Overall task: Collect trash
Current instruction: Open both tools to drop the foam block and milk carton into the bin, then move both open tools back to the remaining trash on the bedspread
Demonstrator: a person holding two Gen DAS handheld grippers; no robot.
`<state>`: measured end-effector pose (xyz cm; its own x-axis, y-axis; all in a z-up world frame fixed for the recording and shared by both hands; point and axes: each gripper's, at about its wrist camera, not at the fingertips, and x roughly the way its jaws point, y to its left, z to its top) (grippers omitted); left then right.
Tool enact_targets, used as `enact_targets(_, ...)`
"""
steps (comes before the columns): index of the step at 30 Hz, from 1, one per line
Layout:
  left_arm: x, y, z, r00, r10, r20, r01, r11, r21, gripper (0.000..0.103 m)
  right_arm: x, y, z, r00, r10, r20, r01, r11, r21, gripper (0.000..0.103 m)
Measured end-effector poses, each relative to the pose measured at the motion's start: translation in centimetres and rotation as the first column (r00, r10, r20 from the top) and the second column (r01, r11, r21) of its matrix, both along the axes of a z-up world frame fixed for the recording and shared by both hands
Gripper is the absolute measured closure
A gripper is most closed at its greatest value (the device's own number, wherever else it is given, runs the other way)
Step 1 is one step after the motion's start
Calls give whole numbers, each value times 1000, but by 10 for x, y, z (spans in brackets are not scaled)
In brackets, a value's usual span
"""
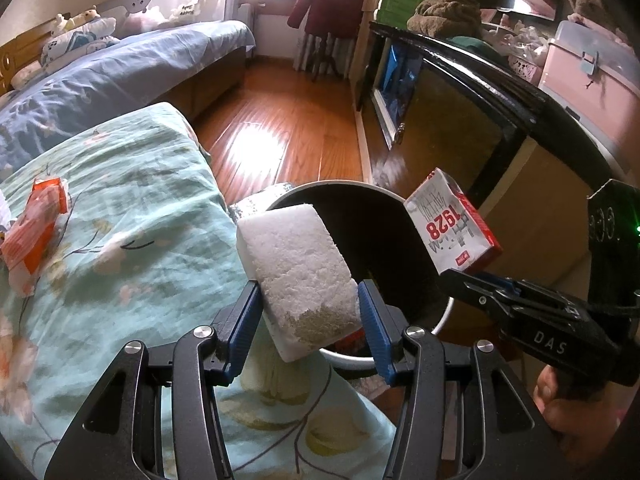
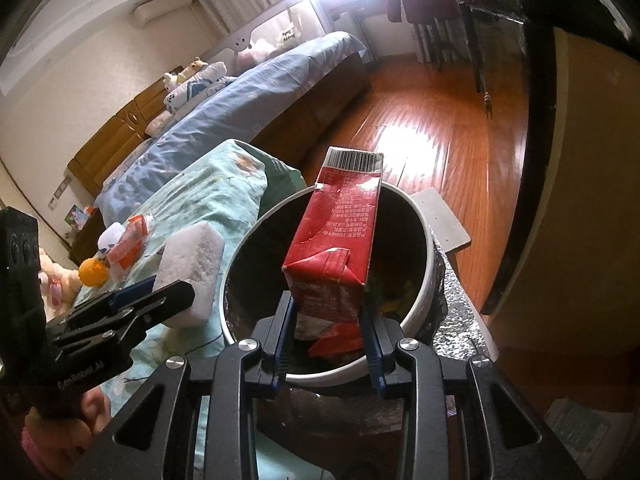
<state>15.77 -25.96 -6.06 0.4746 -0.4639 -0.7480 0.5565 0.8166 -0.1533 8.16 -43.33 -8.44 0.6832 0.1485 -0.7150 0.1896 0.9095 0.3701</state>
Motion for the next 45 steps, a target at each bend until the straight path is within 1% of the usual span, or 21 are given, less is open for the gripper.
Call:
enact_targets(13,14,-13,-8,1000,-8,-15,8,1000,24,50,10,-7,-4,1000,-2,-18,2,1000,-5,71)
enact_targets(18,16,-15,-10,1000,-9,-27,10,1000,26,44,14,-8,-5,999,2,-34,-2,1000,-4,69)
enact_targets(20,17,-15,-10,1000,-7,-31,7,1000,24,38,14,-9,-5,999,-2,-35,2,1000,-3,67)
enact_targets(24,17,-11,-9,999,2,-32,-1,1000,17,36,12,-9,-4,999,-7,-36,7,1000,-2,65)
enact_targets(30,12,10,-7,998,39,-39,-39,999,-11,36,10,-2,0,1000,2,-30,-2,1000,3,60)
enact_targets(39,1,63,-5,991,123,-46,-125,991,-44,36,11,27,11,999,50,-5,-50,999,5,48)
enact_targets(42,-3,79,-4,988,150,-46,-152,987,-54,36,12,41,15,997,71,8,-71,997,3,42)
enact_targets(45,-7,99,-4,982,182,-46,-184,981,-65,36,15,57,20,995,100,20,-100,995,5,35)
